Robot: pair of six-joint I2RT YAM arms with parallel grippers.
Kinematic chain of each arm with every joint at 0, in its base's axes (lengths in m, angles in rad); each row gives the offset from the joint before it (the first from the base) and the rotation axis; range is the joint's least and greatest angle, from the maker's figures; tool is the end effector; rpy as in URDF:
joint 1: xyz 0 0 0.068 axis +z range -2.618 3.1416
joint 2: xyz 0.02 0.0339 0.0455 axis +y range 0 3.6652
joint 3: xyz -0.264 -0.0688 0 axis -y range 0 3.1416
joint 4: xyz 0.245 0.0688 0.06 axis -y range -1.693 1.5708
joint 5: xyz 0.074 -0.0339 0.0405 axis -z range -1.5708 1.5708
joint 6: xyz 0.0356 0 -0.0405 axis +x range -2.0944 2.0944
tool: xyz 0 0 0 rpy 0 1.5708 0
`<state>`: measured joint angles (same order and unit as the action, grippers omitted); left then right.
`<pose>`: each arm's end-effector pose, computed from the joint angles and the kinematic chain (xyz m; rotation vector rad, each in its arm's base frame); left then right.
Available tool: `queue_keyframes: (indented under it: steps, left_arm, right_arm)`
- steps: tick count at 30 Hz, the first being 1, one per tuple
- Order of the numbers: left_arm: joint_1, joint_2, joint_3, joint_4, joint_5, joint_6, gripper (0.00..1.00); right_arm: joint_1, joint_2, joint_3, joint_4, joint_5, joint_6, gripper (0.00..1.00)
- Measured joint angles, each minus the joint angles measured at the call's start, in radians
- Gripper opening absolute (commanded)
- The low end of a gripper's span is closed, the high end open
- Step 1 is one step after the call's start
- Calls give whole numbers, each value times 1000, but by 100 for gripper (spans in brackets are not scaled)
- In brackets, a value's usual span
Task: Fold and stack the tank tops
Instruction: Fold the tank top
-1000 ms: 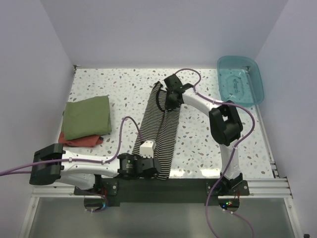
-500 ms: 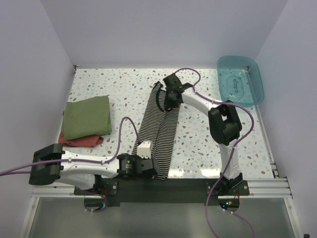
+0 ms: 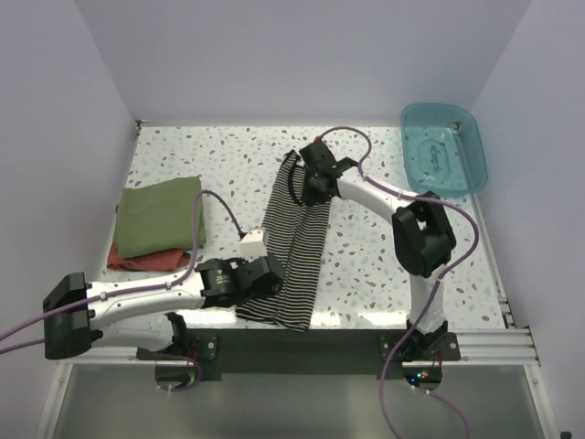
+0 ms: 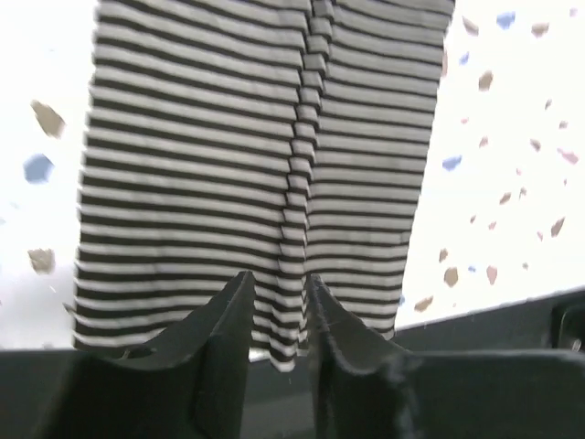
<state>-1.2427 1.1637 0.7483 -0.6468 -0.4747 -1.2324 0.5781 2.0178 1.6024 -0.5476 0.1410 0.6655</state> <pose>0.0848 -0.1986 0.2197 -0.1445 2.5041 -0.4168 0.3753 0.2389 0.2179 0.1678 2.5448 0.3194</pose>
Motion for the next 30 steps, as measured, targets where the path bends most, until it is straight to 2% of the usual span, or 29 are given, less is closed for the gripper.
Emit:
queue_keyframes:
  steps: [1, 4, 9, 13, 17, 22, 26, 30]
  left_arm:
    - [34, -8, 0, 8, 4, 24, 27]
    - [114, -8, 0, 40, 18, 92, 24]
    - [174, 31, -11, 89, 53, 163, 22]
    - [214, 43, -29, 108, 80, 198, 22]
    - [235, 46, -29, 129, 90, 216, 22]
    - [257, 76, -24, 159, 112, 238, 22]
    - [301, 116, -13, 196, 136, 249, 23]
    - [365, 145, -9, 249, 169, 249, 26]
  right_arm:
    - [17, -11, -13, 3, 4, 2, 22]
    - [54, -15, -35, 17, 7, 11, 15]
    - [95, 35, -27, 20, 10, 23, 7]
    - [89, 145, 36, 6, 42, 24, 7]
    - [63, 186, 104, -8, 53, 22, 8]
    - [6, 299, 267, -18, 7, -16, 10]
    - [-41, 396, 420, -10, -55, -60, 15]
    - [-77, 491, 575, -8, -109, -111, 25]
